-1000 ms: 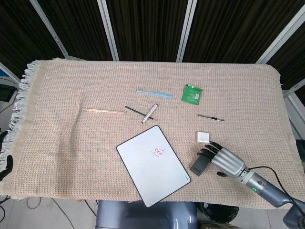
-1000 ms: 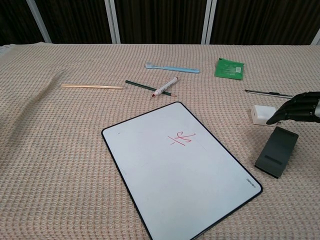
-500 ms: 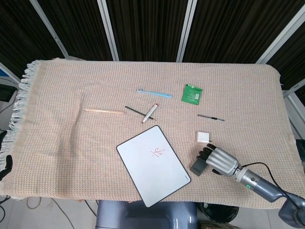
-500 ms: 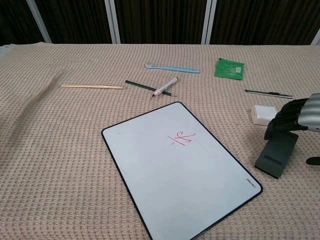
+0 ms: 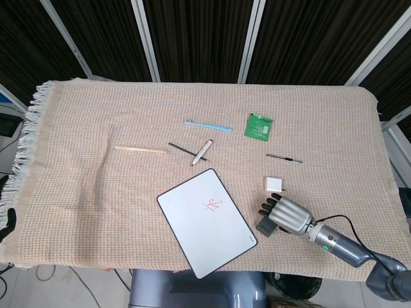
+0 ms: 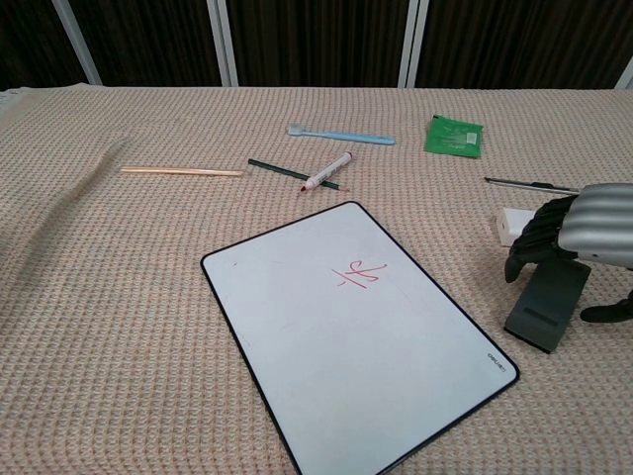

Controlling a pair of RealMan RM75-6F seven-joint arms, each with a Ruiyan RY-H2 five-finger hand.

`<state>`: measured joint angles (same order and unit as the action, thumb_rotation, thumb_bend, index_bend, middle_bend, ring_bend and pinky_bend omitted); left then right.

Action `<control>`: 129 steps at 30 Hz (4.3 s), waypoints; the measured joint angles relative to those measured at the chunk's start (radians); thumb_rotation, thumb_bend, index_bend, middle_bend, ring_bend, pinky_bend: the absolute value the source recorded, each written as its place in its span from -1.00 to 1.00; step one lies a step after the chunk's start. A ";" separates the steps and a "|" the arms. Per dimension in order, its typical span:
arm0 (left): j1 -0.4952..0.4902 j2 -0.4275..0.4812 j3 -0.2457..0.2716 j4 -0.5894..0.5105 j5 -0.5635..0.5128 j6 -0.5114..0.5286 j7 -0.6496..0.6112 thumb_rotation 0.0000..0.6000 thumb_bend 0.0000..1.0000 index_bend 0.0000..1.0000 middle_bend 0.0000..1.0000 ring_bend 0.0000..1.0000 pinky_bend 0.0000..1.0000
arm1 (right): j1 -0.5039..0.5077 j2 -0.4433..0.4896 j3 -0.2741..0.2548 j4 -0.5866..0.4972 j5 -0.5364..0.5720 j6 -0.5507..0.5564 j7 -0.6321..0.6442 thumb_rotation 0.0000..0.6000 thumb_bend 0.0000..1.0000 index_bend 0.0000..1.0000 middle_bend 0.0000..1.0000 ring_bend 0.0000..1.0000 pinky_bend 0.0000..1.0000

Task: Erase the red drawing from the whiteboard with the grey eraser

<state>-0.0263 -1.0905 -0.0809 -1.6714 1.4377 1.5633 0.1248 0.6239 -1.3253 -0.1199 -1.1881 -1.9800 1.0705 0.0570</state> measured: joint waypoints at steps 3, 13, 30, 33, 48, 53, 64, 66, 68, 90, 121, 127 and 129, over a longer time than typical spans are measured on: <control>0.000 0.000 -0.001 0.000 -0.001 0.001 0.000 1.00 0.05 -0.87 -0.99 -1.00 -1.00 | 0.007 0.002 -0.003 -0.007 0.006 -0.013 -0.017 1.00 -0.21 -0.12 -0.17 -0.27 -0.28; 0.001 -0.001 0.002 -0.002 -0.002 -0.002 0.003 1.00 0.05 -0.87 -0.99 -1.00 -0.98 | 0.024 0.026 -0.011 -0.061 0.032 -0.034 -0.035 1.00 -0.08 0.06 -0.07 -0.19 -0.17; 0.002 0.008 0.000 -0.013 -0.004 -0.002 -0.013 1.00 0.05 -0.87 -0.99 -1.00 -0.98 | 0.106 0.066 0.132 -0.272 0.268 -0.169 -0.043 1.00 -0.11 0.06 -0.07 -0.18 -0.17; 0.002 0.010 0.000 -0.015 -0.004 -0.003 -0.016 1.00 0.05 -0.87 -0.99 -1.00 -0.98 | 0.127 0.059 0.172 -0.314 0.357 -0.228 -0.071 1.00 -0.12 0.06 -0.08 -0.18 -0.18; -0.001 0.015 0.000 -0.017 -0.009 -0.013 -0.026 1.00 0.05 -0.87 -0.99 -1.00 -0.98 | 0.241 -0.146 0.306 -0.368 0.780 -0.324 -0.484 1.00 -0.13 0.06 -0.10 -0.18 -0.19; -0.002 0.019 -0.002 -0.018 -0.011 -0.014 -0.034 1.00 0.05 -0.87 -0.99 -1.00 -0.98 | 0.288 -0.232 0.318 -0.358 0.900 -0.303 -0.633 1.00 -0.14 0.06 -0.10 -0.18 -0.19; -0.002 0.023 0.000 -0.018 -0.008 -0.017 -0.040 1.00 0.05 -0.87 -0.99 -1.00 -0.98 | 0.376 -0.388 0.311 -0.303 1.090 -0.207 -0.880 1.00 -0.14 0.06 -0.11 -0.18 -0.19; -0.002 0.024 0.000 -0.019 -0.008 -0.016 -0.042 1.00 0.05 -0.87 -0.99 -1.00 -0.98 | 0.385 -0.405 0.303 -0.291 1.102 -0.196 -0.903 1.00 -0.14 0.06 -0.11 -0.18 -0.19; -0.002 0.025 -0.001 -0.019 -0.008 -0.016 -0.044 1.00 0.05 -0.87 -0.99 -1.00 -0.98 | 0.391 -0.421 0.290 -0.277 1.115 -0.184 -0.925 1.00 -0.14 0.06 -0.10 -0.18 -0.19; -0.001 0.026 -0.001 -0.019 -0.007 -0.011 -0.043 1.00 0.05 -0.87 -0.99 -1.00 -0.98 | 0.336 -0.309 0.136 -0.393 1.060 -0.144 -0.937 1.00 -0.14 0.08 -0.07 -0.16 -0.18; -0.001 0.031 -0.002 -0.022 -0.005 -0.008 -0.049 1.00 0.05 -0.87 -0.99 -1.00 -0.98 | 0.356 -0.346 0.215 -0.295 1.154 -0.143 -0.917 1.00 -0.14 0.09 -0.07 -0.15 -0.15; 0.000 0.032 -0.002 -0.022 -0.006 -0.007 -0.049 1.00 0.05 -0.87 -0.99 -1.00 -0.98 | 0.353 -0.314 0.226 -0.298 1.164 -0.130 -0.905 1.00 -0.14 0.09 -0.08 -0.16 -0.16; -0.001 0.031 -0.003 -0.022 -0.006 -0.007 -0.047 1.00 0.05 -0.87 -0.99 -1.00 -0.98 | 0.349 -0.295 0.228 -0.310 1.166 -0.126 -0.900 1.00 -0.14 0.09 -0.09 -0.16 -0.16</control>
<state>-0.0273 -1.0593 -0.0838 -1.6931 1.4313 1.5559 0.0777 0.9728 -1.6201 0.1081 -1.4982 -0.8144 0.9449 -0.8431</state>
